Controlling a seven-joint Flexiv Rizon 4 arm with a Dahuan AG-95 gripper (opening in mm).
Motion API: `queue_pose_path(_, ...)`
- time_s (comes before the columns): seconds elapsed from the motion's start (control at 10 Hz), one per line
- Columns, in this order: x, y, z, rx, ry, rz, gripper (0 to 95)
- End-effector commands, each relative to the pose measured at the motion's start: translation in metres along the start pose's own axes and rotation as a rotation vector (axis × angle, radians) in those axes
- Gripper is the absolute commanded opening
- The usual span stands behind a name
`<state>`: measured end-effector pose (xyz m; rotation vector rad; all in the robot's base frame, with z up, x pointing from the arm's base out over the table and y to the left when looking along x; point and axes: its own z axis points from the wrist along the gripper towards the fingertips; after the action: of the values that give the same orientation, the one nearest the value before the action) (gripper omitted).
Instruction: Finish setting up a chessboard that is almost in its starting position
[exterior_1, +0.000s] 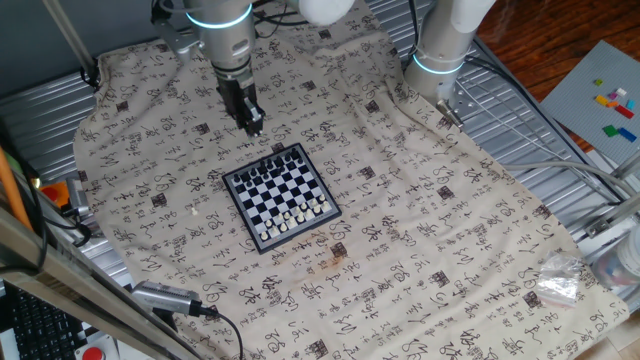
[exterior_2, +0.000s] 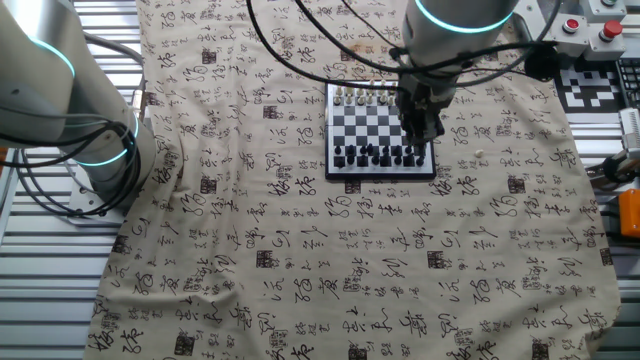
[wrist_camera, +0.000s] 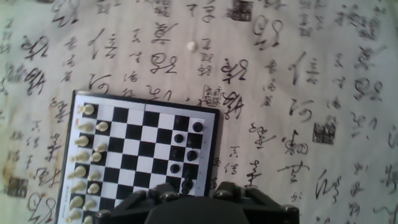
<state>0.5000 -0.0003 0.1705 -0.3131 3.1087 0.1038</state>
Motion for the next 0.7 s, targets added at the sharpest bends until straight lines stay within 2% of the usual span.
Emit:
queue_pose_path(0.1, -0.0001, 0.0002, 0.0005, 0.026, 0.014, 0.021, 0.0)
queue_pose_path(0.2, -0.0001, 0.0002, 0.0005, 0.048, 0.029, 0.04, 0.0)
queue_pose_path(0.3, -0.0001, 0.0002, 0.0005, 0.061, 0.057, 0.09, 0.0)
queue_pose_path(0.5, -0.0001, 0.0002, 0.0005, 0.069, 0.075, 0.121, 0.0)
queue_pose_path(0.6, -0.0001, 0.0002, 0.0005, 0.066, 0.108, 0.128, 0.0)
queue_pose_path(0.7, -0.0001, 0.0002, 0.0005, 0.083, 0.125, 0.137, 0.0)
